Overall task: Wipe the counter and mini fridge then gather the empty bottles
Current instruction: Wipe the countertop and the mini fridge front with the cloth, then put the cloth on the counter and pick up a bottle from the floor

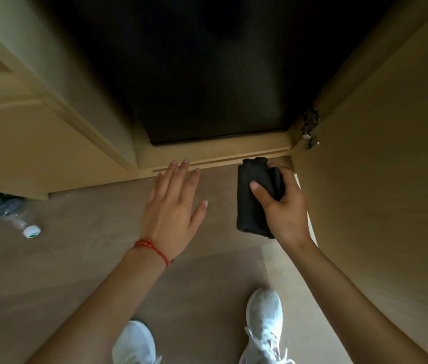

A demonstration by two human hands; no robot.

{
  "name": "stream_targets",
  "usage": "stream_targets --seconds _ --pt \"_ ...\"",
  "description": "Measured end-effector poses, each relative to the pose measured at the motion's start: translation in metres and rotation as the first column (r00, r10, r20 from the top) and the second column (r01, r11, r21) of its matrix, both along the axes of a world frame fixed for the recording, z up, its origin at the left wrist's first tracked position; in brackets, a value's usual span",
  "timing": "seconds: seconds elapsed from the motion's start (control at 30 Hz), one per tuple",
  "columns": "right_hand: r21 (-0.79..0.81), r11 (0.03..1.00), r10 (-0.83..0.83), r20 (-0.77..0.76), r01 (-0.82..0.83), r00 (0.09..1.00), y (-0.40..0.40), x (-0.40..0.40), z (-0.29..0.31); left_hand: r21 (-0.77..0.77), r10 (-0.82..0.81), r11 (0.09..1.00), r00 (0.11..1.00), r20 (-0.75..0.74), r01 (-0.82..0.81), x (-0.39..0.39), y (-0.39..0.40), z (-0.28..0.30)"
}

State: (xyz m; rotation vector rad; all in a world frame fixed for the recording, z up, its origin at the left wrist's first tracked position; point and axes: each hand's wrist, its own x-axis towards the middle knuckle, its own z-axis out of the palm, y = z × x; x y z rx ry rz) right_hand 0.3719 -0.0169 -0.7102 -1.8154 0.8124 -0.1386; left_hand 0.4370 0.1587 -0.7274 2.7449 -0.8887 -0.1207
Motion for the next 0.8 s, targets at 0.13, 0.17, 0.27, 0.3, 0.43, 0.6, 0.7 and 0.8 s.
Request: stream_targets --seconds 0.13,0.17,0.27,0.3,0.43,0.6,0.7,0.8 --pt "0.041 0.998 -0.040 0.014 0.040 0.999 0.002 -0.009 0.072 -0.017 -0.005 1.000 1.000 -0.026 0.004 -0.014 0.005 0.070" --pt "0.040 0.998 -0.042 0.019 0.041 0.999 0.003 -0.011 0.091 -0.018 -0.003 1.000 1.000 -0.026 0.003 -0.016 0.005 0.088" --pt "0.034 0.999 -0.028 0.026 0.027 0.999 0.006 -0.017 0.149 -0.035 0.025 0.999 1.000 -0.018 -0.026 -0.019 0.003 0.146" --pt "0.037 0.999 -0.021 0.029 0.020 0.999 0.007 -0.021 0.170 -0.046 0.033 0.998 0.999 -0.012 -0.034 -0.021 0.002 0.166" --pt "0.020 1.000 -0.009 0.012 0.008 1.000 0.009 -0.036 0.250 -0.104 0.047 0.993 0.999 -0.009 -0.047 -0.029 0.001 0.241" --pt "0.070 0.992 -0.112 0.043 0.109 0.993 0.009 -0.053 0.348 -0.122 0.037 0.992 0.999 0.032 -0.032 -0.036 0.009 0.335" --pt "0.092 0.984 -0.158 0.081 0.150 0.984 0.012 -0.056 0.402 -0.154 0.055 0.987 0.998 0.033 -0.049 -0.041 0.015 0.390" --pt "0.103 0.982 -0.168 0.131 0.156 0.977 0.017 -0.056 0.449 -0.160 0.046 0.986 0.998 0.036 -0.039 -0.044 0.020 0.437"
